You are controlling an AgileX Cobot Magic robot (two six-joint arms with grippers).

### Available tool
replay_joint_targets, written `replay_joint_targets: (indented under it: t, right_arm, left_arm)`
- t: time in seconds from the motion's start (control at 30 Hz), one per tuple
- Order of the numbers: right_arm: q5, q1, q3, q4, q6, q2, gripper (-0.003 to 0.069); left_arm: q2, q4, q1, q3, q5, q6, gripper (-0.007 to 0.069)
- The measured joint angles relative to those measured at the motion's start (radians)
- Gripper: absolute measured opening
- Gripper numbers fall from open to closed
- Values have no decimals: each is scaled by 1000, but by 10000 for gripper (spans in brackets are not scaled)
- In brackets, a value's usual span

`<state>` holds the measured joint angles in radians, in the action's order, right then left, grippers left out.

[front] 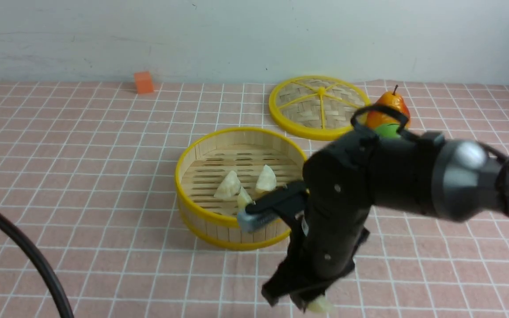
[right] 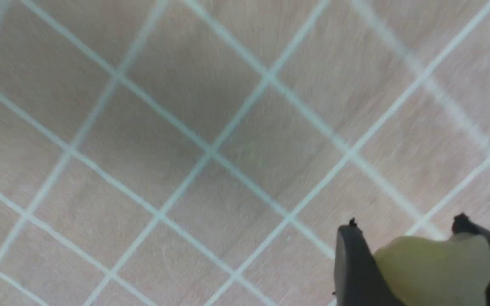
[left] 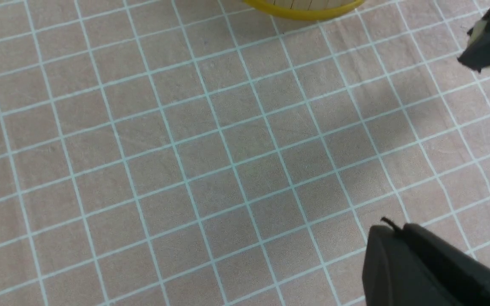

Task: Put the dumplings into the steamer on the table with the pink tablecloth.
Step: 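Place the dumpling in the bamboo steamer basket with the right gripper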

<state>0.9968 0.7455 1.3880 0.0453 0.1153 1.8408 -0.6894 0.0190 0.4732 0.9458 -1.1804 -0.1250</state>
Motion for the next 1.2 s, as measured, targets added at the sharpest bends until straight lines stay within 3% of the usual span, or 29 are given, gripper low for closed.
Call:
replay_joint_targets:
  t: [0.17,0.3,0.8,1.1,1.2]
  right_arm:
    - [5,0,221,-115,-25,11,252]
    - [-98,-18,401,-206,2,80,252]
    - [-364,-142,650,-191,65,465,253]
    - [-372,-148,653,-186,66,499,441]
    - [-297,-148,653,-181,66,449,442]
  left_arm:
    - [0,-6,0,0,12,0,17]
    - [0,-12,0,0,22,0,20]
    - [0,-30,0,0,58,0,19]
    - [19,-31,0,-55,136,13,21]
    - [76,-19,0,-141,194,15,21]
